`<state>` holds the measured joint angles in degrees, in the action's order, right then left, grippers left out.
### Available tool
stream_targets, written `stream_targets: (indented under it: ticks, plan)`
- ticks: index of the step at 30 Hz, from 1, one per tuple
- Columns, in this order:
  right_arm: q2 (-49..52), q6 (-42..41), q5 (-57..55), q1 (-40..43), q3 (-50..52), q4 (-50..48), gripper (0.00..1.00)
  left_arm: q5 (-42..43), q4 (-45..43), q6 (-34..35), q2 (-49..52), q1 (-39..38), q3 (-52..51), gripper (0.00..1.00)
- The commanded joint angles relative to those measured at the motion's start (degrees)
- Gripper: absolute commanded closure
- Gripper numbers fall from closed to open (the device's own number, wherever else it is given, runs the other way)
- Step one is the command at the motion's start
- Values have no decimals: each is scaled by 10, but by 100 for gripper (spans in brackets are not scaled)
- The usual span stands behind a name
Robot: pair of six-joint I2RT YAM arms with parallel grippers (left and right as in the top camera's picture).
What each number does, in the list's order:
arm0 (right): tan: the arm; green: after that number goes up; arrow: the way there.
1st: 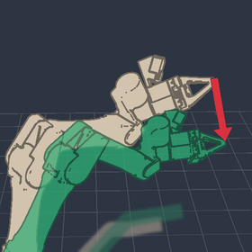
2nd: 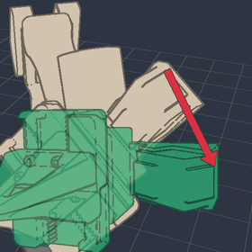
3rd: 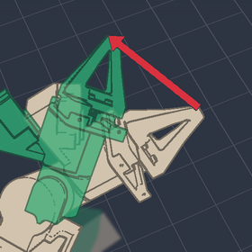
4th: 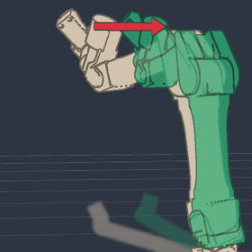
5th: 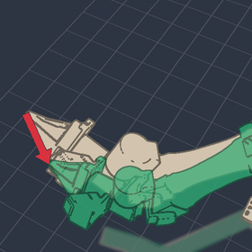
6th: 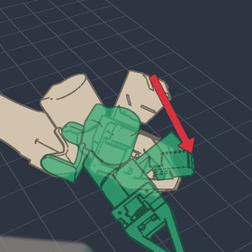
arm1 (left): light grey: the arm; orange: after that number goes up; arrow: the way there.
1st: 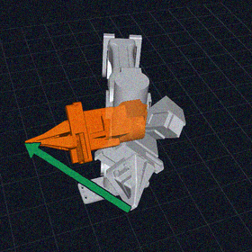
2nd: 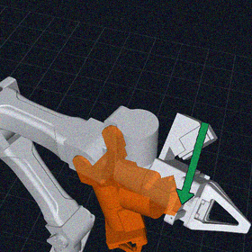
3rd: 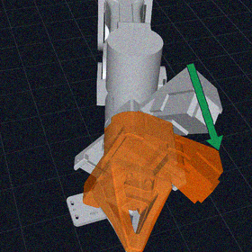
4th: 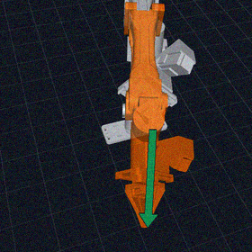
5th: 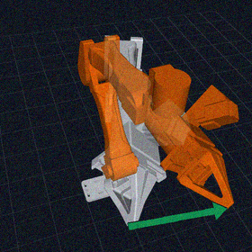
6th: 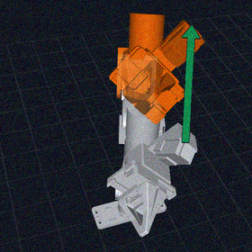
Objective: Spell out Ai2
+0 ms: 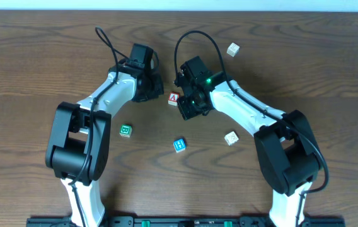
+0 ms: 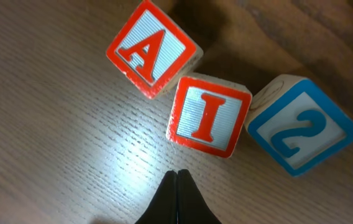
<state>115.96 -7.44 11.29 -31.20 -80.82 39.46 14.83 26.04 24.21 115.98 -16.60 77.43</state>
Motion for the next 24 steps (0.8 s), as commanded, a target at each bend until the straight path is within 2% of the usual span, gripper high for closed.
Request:
stream_targets:
  ticks: [1, 24]
  plan:
    - [-5, -16, -8, -1, 0, -2, 99, -3, 4, 3, 9, 4, -5, 94]
    - [27, -17, -9, -1, 0, -13, 99, -3, 5, 3, 9, 6, -5, 94]
